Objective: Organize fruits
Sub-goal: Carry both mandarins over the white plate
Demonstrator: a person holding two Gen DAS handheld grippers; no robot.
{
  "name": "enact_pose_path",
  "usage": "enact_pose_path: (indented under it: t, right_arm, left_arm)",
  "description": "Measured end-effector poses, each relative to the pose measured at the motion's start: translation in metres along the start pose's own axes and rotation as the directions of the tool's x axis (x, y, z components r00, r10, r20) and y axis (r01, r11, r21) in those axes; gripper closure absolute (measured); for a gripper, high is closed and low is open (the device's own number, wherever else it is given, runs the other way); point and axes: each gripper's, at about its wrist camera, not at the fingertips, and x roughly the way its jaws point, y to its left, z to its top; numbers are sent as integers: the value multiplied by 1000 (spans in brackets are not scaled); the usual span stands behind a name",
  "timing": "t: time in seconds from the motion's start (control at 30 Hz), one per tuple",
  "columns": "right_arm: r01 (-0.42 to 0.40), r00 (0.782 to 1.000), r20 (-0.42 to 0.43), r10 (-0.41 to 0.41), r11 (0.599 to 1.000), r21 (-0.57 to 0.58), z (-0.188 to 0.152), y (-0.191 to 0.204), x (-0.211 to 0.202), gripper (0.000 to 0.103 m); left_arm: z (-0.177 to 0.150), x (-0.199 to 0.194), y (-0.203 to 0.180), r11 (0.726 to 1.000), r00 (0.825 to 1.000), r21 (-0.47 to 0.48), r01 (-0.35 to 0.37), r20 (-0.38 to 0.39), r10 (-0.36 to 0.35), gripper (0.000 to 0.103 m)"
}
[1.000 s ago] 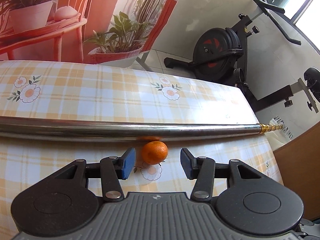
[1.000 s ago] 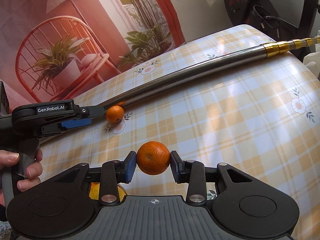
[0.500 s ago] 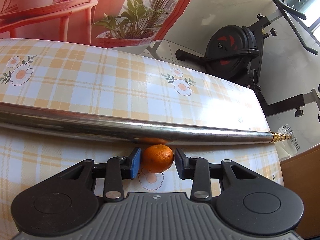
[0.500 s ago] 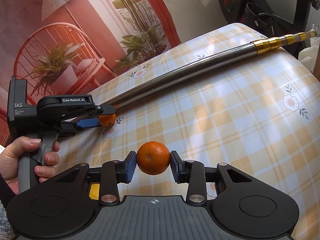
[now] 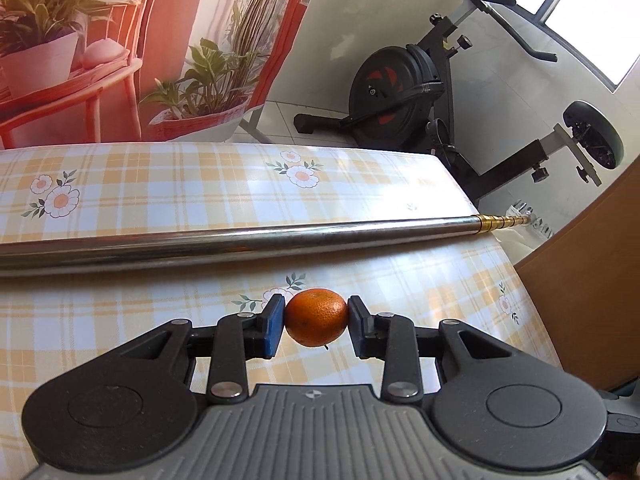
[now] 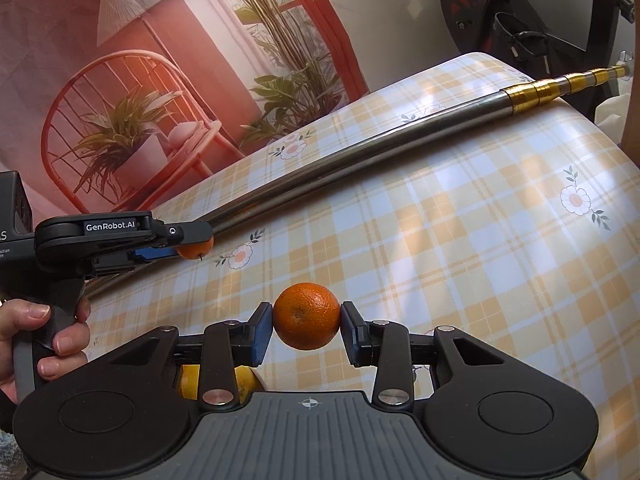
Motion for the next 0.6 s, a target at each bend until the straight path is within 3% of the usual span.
enact_pose_path:
  t: [0.23,0.6]
  right_arm:
    - [-25,999,21,26,999,-44,-12,20,-22,69]
    - [-28,999,15,30,992,-121,-30,50,-39,69]
  left_arm:
    - [-33,-55,-5,996,999,89,24,22,-26,67]
    - [-80,-95,-9,985,999,171,2,43,-9,67]
